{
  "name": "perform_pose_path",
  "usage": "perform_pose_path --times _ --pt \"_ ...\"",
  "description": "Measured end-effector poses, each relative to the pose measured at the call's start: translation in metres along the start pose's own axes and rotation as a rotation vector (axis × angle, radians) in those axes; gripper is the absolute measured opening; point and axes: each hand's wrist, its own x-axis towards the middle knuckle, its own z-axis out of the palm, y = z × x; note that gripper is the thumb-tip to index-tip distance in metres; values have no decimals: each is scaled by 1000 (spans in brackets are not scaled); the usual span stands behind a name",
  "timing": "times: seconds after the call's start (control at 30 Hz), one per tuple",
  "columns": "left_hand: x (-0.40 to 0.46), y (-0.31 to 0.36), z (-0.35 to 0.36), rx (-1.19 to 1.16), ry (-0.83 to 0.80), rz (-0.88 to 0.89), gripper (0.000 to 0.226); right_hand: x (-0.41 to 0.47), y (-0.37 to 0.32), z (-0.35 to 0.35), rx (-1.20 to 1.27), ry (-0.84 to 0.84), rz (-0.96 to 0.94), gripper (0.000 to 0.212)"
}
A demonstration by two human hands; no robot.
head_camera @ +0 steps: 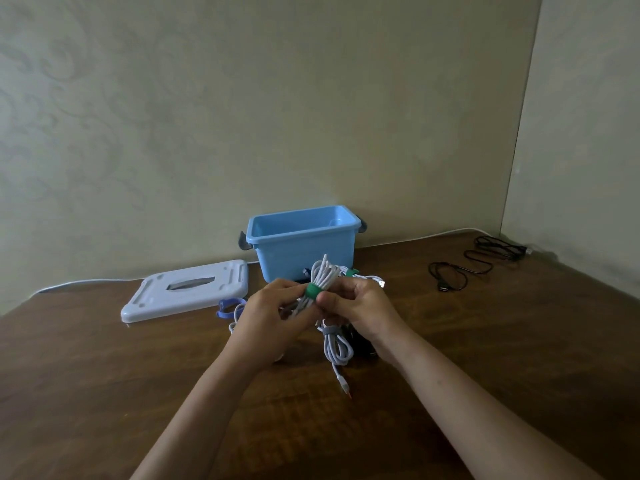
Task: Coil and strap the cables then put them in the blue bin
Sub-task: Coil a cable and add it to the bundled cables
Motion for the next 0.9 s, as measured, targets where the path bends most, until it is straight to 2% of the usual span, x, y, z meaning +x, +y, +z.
perform_pose_path --times 0.17,0.27,0.4,0.5,0.6,0.67,0.77,0.83,0.9 --pt "-2 0 2 -106 -76 31 30 -1 -2 2 26 20 21 39" --pt "-2 0 3 -122 -68 22 29 -2 -5 4 -14 32 50 44" --pt "-2 -3 6 -50 -64 29 35 -2 -8 4 -36 32 77 50" --pt "-3 -6 4 -7 -29 13 56 -1 -14 -1 11 41 42 54" --pt "-5 -11 -1 89 25 -3 70 2 -23 -15 133 136 -7 53" --pt "-4 -16 -2 170 39 -29 64 4 -28 -29 135 226 -29 45" --pt "-4 -23 3 311 6 -52 50 9 -29 -48 0 384 -21 37" --pt "-6 -24 5 339 -24 -36 41 12 -24 -60 -226 453 39 36" --pt "-6 -24 7 409 -33 0 35 12 -17 -66 -488 432 134 41"
